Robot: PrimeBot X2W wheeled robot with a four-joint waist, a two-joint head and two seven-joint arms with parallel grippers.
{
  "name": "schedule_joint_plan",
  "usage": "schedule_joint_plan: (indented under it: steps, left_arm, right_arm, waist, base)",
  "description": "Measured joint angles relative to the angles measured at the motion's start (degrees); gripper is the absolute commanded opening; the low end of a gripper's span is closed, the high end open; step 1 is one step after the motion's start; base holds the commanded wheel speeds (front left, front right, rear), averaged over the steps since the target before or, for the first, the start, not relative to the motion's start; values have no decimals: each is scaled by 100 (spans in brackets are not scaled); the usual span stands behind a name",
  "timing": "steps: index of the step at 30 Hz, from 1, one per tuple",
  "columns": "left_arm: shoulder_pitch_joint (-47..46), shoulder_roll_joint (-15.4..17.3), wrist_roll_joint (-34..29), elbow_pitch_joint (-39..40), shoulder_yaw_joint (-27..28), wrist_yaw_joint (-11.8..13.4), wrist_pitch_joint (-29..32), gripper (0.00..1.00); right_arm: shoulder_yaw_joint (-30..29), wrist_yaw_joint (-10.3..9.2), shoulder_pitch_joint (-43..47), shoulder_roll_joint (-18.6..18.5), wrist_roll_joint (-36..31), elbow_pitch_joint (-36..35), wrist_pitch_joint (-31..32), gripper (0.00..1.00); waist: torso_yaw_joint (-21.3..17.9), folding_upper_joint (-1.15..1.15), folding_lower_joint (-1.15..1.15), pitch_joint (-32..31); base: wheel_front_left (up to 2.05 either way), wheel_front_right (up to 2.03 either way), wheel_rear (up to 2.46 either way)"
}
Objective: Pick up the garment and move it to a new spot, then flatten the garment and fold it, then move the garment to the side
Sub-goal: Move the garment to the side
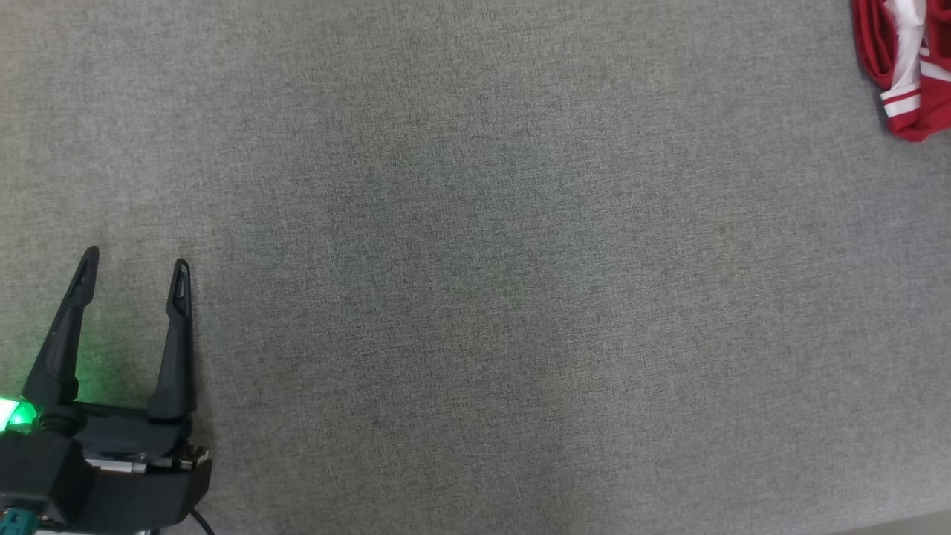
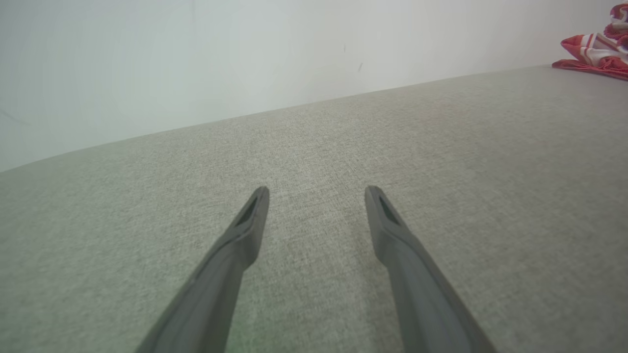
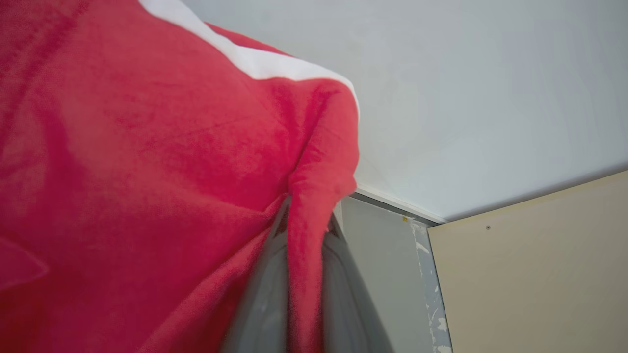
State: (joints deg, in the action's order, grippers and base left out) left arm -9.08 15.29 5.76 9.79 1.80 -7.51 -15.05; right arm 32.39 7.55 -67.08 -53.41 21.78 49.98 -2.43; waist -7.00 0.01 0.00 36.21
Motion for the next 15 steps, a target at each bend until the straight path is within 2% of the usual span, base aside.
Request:
schedule_joint_plan:
  steps: [1, 2, 3, 4, 12, 15]
  left_arm:
    - [-3, -3, -7, 9, 12, 0, 0, 100]
    - [-3, -5, -8, 18, 20, 0, 0, 100]
    - [-3, -8, -8, 26, 30, -3, 0, 100]
    - [-4, -15, -8, 35, 37, -3, 0, 100]
    - [-12, -122, -20, -100, 94, -3, 0, 100]
    - [41, -215, 4, -204, 163, -3, 1, 100]
  right_arm:
    - [-22, 0, 0, 19, -5, 35, -9, 7]
    - [-35, 0, 0, 40, -27, 69, -18, 38]
    - [-53, 0, 0, 52, -94, 81, -99, 79]
    - [-101, 0, -14, 70, -140, 108, -174, 100]
    - [-491, 0, -297, 252, -851, 374, -725, 100]
    - [-645, 0, -311, 508, -857, 337, -956, 100]
  waist:
    - [0, 0, 0, 23]
    - [2, 0, 0, 39]
    - [6, 0, 0, 48]
    - [10, 0, 0, 53]
    - [24, 0, 0, -121]
    - [34, 0, 0, -303]
  base:
    - [0, 0, 0]
    - [0, 0, 0]
    - [0, 0, 0]
    - [0, 0, 0]
    - [0, 0, 0]
    - [0, 0, 0]
